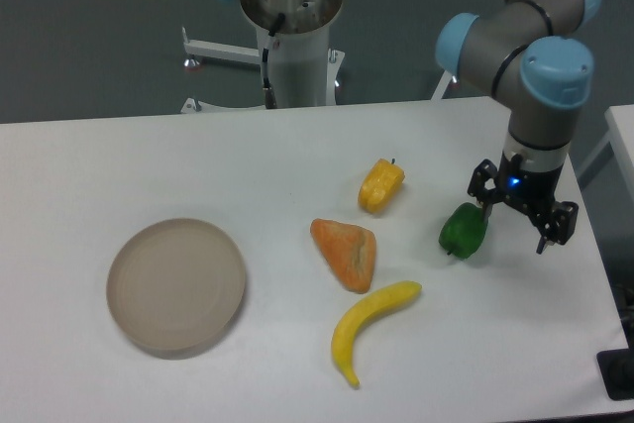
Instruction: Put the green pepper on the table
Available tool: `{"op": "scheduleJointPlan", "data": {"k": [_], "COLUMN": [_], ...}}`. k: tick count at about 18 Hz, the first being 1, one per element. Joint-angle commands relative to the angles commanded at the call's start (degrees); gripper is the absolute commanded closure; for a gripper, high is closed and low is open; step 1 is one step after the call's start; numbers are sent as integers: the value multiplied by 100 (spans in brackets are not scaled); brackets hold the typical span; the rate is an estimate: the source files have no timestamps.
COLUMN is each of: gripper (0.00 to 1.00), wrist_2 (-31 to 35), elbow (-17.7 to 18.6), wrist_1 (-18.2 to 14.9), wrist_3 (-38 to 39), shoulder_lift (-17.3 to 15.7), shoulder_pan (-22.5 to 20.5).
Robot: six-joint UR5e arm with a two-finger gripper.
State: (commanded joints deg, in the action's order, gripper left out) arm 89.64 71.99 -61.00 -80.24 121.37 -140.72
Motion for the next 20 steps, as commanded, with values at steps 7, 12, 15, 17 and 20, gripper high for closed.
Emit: {"op": "scheduleJointPlan", "data": {"k": [7, 12, 15, 17, 20], "gripper": [0, 0, 0, 0, 0], "wrist_2": [800, 871, 863, 828, 827], "elbow": [-290, -343, -343, -343, -343], "wrist_1": [-35, -35, -35, -35, -35], "wrist_3": [-211, -176, -150, -141, -123], "shoulder_lift": [325, 413, 440, 431, 440], "shoulder_pan": [412, 510, 510, 510, 510]}}
